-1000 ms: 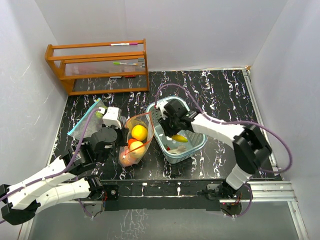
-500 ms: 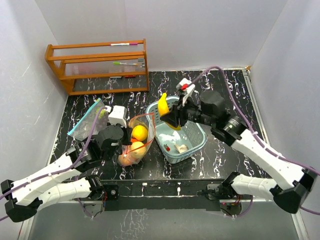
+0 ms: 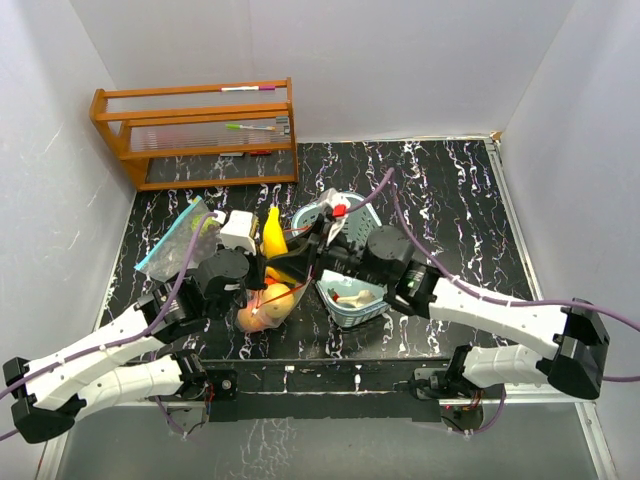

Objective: Place the food in the zip-top bag and seal the zipper
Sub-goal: Place the fake fruit in the zipper food storage bag.

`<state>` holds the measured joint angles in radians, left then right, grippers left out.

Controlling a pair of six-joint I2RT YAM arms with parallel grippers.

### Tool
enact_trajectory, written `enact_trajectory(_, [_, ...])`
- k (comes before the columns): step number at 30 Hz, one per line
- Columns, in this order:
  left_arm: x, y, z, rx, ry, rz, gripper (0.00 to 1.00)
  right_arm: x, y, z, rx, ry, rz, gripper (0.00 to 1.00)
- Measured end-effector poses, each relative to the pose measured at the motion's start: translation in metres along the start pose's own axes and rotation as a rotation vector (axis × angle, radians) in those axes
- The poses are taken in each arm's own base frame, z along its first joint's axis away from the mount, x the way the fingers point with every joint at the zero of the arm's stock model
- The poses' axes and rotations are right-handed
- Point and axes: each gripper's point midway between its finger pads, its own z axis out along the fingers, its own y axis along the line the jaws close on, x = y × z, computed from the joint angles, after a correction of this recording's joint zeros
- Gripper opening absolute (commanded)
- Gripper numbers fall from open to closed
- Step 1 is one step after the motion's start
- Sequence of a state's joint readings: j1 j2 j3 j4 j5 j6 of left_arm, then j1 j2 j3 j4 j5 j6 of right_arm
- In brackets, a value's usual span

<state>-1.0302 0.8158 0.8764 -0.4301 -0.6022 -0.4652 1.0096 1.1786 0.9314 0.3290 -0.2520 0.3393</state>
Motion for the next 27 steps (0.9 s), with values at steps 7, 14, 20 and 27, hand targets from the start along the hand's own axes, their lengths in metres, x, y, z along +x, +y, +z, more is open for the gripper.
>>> enact_trajectory(7, [-0.003, 0.001, -0.004, 0.006, -0.011, -0.008, 0.00, 0.016, -0.008, 0.014, 0.121, -0.049, -0.032, 0.11])
enact_trajectory(14, [-0.004, 0.002, -0.005, 0.008, -0.016, -0.012, 0.00, 0.042, -0.044, 0.014, 0.293, -0.012, -0.035, 0.35])
enact_trajectory(20, [-0.004, 0.002, -0.005, 0.008, -0.016, -0.012, 0.00, 0.050, -0.054, 0.010, 0.348, 0.013, -0.027, 0.51])
enact_trajectory(27, [-0.004, 0.002, -0.005, 0.008, -0.016, -0.011, 0.00, 0.056, -0.051, 0.010, 0.351, 0.057, -0.010, 0.58])
